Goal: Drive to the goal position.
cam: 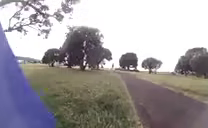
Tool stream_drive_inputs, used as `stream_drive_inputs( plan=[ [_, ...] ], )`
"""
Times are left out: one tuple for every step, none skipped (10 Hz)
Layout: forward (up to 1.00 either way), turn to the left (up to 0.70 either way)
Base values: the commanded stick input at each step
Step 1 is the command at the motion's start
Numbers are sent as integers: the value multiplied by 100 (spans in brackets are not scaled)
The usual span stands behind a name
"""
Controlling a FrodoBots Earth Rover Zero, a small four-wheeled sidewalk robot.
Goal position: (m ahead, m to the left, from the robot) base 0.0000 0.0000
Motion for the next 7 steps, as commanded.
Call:
stream_drive_inputs(
  plan=[
    [70,-9],
    [70,-8],
    [70,-7],
    [70,-6],
    [70,-5],
    [70,-4],
    [70,-3]
  ],
)
